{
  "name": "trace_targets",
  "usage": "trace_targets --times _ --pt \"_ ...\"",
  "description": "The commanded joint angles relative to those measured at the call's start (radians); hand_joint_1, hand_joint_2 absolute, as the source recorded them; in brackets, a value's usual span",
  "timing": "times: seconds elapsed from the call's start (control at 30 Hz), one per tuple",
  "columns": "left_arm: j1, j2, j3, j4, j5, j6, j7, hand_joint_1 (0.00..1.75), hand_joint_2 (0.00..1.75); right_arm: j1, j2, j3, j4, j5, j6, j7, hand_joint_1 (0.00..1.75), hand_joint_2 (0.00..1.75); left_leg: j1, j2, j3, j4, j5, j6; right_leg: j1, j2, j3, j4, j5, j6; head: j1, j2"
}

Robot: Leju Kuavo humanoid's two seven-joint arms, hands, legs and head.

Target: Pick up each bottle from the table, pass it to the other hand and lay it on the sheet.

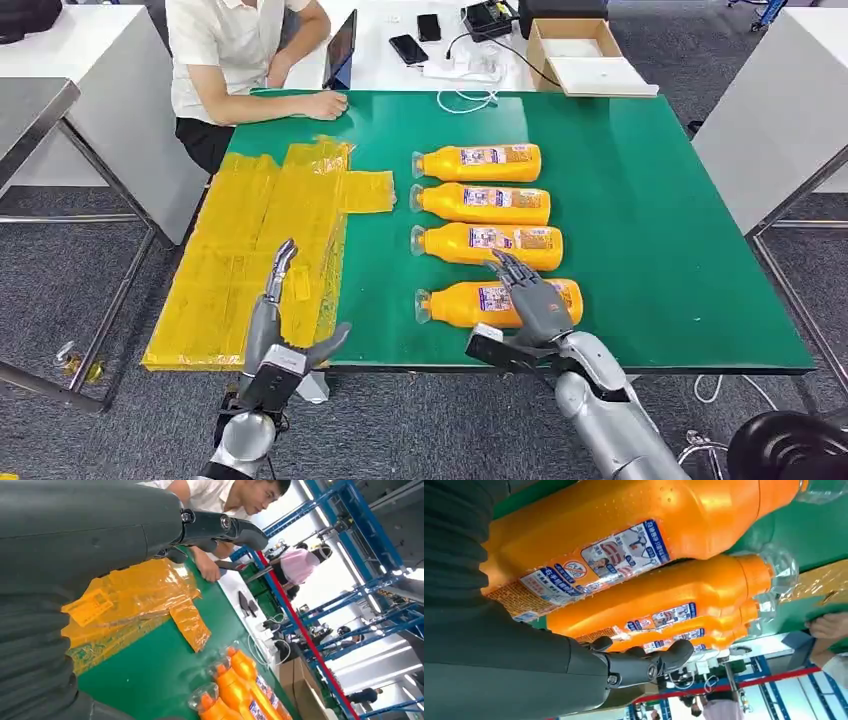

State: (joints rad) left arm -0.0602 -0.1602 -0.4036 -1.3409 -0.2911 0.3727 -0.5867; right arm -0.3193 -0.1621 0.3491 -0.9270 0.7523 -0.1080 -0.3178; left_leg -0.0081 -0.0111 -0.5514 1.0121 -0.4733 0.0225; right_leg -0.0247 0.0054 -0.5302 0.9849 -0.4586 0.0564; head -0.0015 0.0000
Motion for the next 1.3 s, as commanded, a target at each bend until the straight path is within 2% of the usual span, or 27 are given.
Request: trace_targets --times 0.03,0.17,0.27,0.43,0.6,0.77,0.97,1.3 --pt "-0.054 0.014 -0.029 0.055 -0.007 -0.015 0.006 0.00 1.75 -0.037 -0.031 0.074 0.001 -0.073 0.077 -0.032 0.00 1.75 0.001 0.001 -0.001 0.001 0.000 -0.002 0.001 0.000 -0.001 0.000 0.001 -0.002 0.000 0.000" --pt "-0.062 0.010 -0.033 0.065 -0.007 -0.020 0.006 0.00 1.75 -0.037 -0.048 0.101 -0.003 -0.084 0.106 -0.033 0.00 1.75 0.003 0.001 -0.002 0.001 0.001 -0.002 0.003 -0.001 -0.001 0.000 0.001 -0.004 0.000 0.000" --pt "-0.046 0.009 -0.019 0.043 -0.009 -0.007 0.012 0.00 1.75 -0.058 -0.073 0.146 -0.021 0.022 0.033 0.052 0.00 1.75 0.001 0.002 -0.001 0.001 0.000 -0.002 0.001 0.001 -0.001 0.000 0.001 -0.002 0.000 0.000" --pt "-0.023 0.008 0.005 0.020 -0.010 -0.009 0.020 0.00 1.75 -0.090 -0.131 0.209 -0.050 0.097 0.108 0.205 0.00 1.75 0.001 0.002 -0.002 0.001 0.000 -0.001 0.001 0.001 -0.002 0.001 0.001 -0.002 0.000 0.000" --pt "-0.017 0.000 0.026 0.013 -0.012 -0.012 0.026 0.00 1.75 -0.088 -0.173 0.232 -0.061 0.169 0.081 0.261 0.00 1.75 0.001 0.001 -0.002 0.001 0.000 -0.002 0.001 0.000 -0.002 0.001 0.001 -0.003 0.000 0.000" --pt "0.002 -0.007 0.043 -0.010 -0.022 -0.004 0.031 0.00 1.75 -0.069 -0.170 0.230 -0.085 0.267 0.038 0.344 0.00 1.75 0.002 0.003 -0.003 0.002 0.000 -0.003 0.002 0.002 -0.002 0.000 0.001 -0.004 0.000 0.000" --pt "-0.007 -0.005 0.040 0.005 -0.034 -0.005 0.033 0.00 1.75 -0.059 -0.187 0.207 -0.043 0.239 0.121 0.334 0.00 1.75 0.001 0.001 -0.001 0.001 0.000 -0.002 0.002 0.000 0.000 -0.001 0.001 -0.002 0.000 0.000" --pt "-0.013 -0.005 0.045 0.016 -0.037 -0.001 0.036 0.00 1.75 -0.068 -0.198 0.210 -0.012 0.246 0.151 0.357 0.00 1.75 0.003 0.002 -0.002 0.002 0.000 -0.003 0.003 0.001 0.000 -0.001 0.001 -0.004 0.000 0.000"
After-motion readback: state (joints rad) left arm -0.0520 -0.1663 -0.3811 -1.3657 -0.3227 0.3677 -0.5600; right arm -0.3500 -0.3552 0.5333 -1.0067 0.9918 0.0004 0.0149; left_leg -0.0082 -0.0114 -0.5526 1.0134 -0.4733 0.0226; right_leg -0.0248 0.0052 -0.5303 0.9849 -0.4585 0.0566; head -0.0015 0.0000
